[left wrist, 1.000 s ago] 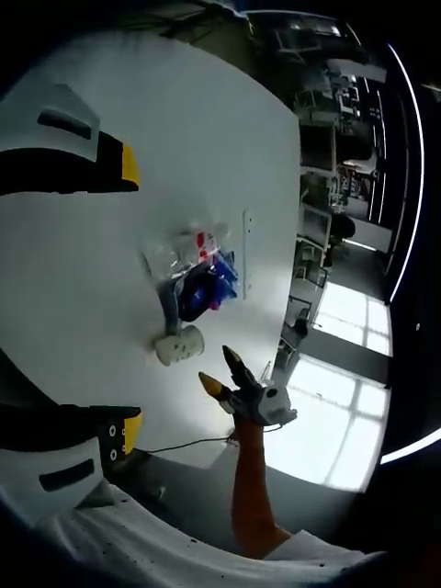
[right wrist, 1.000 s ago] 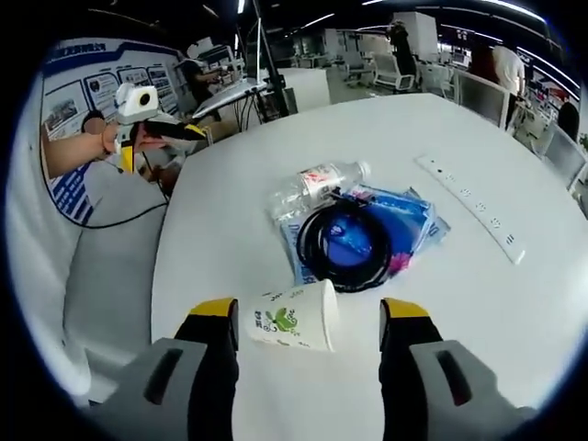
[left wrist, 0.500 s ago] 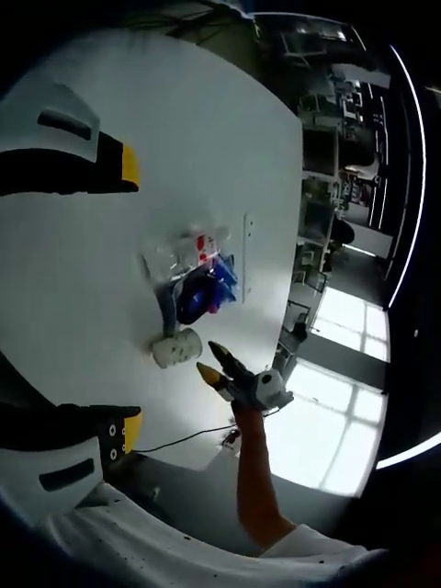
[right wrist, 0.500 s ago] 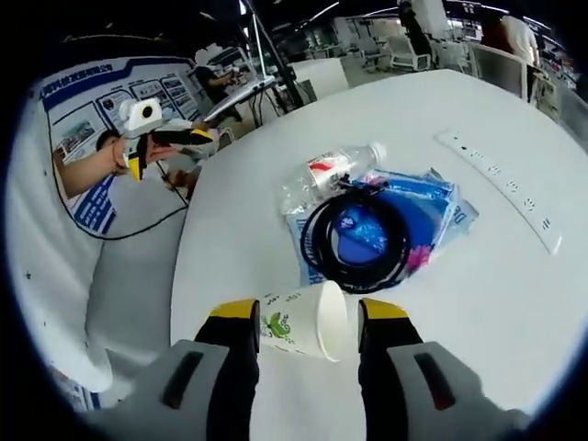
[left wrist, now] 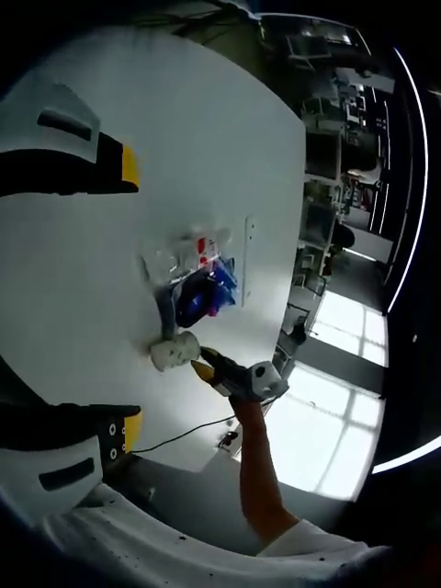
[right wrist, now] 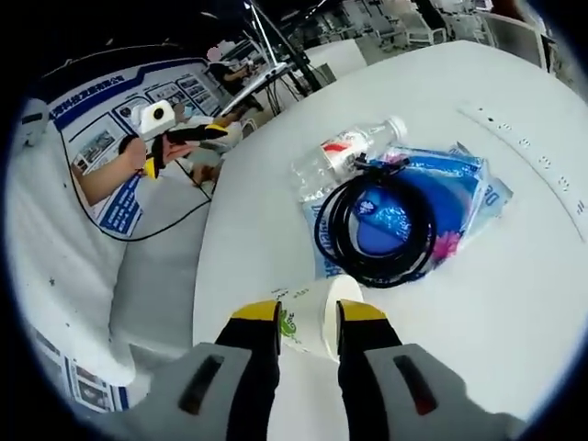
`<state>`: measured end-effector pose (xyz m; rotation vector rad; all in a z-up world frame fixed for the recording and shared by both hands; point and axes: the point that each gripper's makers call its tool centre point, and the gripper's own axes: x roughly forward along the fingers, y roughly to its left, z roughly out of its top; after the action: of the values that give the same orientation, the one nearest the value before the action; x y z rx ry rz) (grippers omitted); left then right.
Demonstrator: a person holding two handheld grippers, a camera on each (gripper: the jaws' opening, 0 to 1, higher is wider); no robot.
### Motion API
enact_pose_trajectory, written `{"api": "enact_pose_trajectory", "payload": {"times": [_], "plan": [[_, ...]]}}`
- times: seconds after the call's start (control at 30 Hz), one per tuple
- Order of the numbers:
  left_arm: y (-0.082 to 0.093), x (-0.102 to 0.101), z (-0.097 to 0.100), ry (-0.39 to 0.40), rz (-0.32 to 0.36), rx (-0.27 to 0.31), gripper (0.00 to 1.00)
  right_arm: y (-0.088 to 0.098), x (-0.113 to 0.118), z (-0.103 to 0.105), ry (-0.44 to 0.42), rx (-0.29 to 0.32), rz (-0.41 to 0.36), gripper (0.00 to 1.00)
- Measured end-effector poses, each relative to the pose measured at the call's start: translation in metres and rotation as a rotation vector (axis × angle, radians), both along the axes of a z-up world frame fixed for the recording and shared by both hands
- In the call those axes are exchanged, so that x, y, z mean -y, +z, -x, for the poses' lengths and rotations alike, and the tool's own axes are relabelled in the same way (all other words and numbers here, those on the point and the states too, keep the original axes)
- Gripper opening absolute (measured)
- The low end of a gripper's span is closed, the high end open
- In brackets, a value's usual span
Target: Arrange the tabletop items into an orderly group along one side of the table until the central work area is clear of visible clutter.
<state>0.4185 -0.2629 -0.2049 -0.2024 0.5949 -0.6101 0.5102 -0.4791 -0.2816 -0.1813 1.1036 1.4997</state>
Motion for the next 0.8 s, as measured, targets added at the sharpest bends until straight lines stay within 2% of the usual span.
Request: {"api": "enact_pose_trajectory", "payload": {"times": [0.07,0.17,0.4,0.7,0.8], "plan": [[0.0,0.0,0.0,0.001,0.001,0.0,0.98,-0.001,0.0,0.001,0.0,-0.011,0.003,0.19],[0.0,0.0,-0.001,0.003,0.004,0.001,0.97,0.0,0.0,0.005,0.018,-0.036,0.001,0.08],[0.001,0.0,0.0,0.001,0.007,0.001,0.97,0.007,-0.003,0.011,0.023,-0.074,-0.013,0.04],[0.003,0.003,0.002,-0.008,0.015,0.007,0.97,0.025,-0.009,0.036,0.056,-0.16,-0.037,0.0],[0.004,0.003,0.002,-0.009,0.019,0.011,0.97,0.027,-0.009,0.044,0.08,-0.149,-0.028,0.0]]}}
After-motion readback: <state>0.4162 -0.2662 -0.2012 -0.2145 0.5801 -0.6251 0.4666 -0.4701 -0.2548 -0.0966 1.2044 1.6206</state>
